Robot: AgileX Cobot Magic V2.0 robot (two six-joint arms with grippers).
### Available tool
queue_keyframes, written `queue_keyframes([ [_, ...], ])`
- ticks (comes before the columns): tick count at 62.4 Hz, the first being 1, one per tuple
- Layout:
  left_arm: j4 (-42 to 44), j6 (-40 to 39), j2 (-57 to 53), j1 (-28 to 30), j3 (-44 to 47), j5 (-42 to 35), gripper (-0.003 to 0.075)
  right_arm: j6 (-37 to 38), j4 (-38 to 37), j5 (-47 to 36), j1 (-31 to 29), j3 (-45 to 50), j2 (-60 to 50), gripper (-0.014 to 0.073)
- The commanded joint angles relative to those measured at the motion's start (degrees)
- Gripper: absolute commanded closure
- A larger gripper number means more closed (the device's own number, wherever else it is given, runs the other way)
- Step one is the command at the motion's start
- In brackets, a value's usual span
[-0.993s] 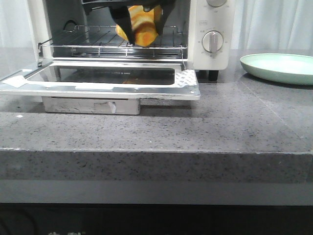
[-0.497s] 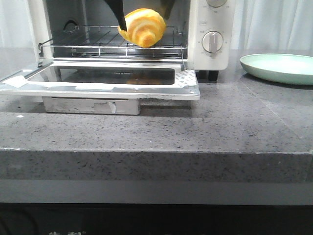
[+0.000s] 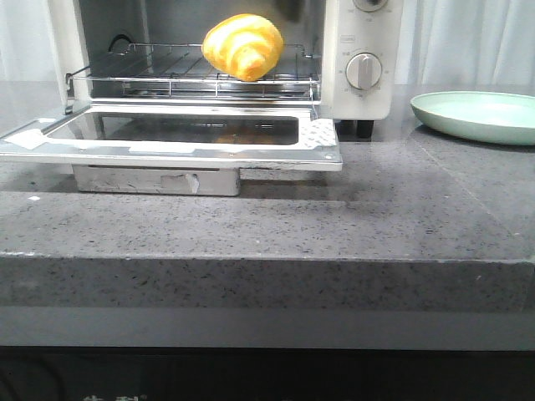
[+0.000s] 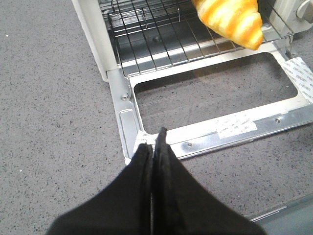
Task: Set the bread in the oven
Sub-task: 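Withdraw the right gripper out of the oven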
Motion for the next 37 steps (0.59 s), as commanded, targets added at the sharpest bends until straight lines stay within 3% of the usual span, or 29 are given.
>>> queue_keyframes([
  [1, 0.83, -0.52, -0.51, 0.03, -1.59, -3.83, 0.0739, -1.98, 1.34, -6.69, -3.84, 5.44, -8.62, 0.0065],
  [12, 0.83, -0.52, -0.51, 0.03, -1.59, -3.83, 0.0739, -10.42, 11.68, -10.33, -13.78, 16.22, -18.58, 0.0065],
  [23, 0.83, -0.52, -0.51, 0.03, -1.59, -3.83, 0.0739, -24.32, 24.11, -10.49, -22.21, 23.60, -26.41, 0.0065],
  [37, 0.83, -0.52, -0.51, 0.03, -1.59, -3.83, 0.0739, -30.44, 26.10, -10.59, -23.30, 28.39, -34.82, 0.0065],
])
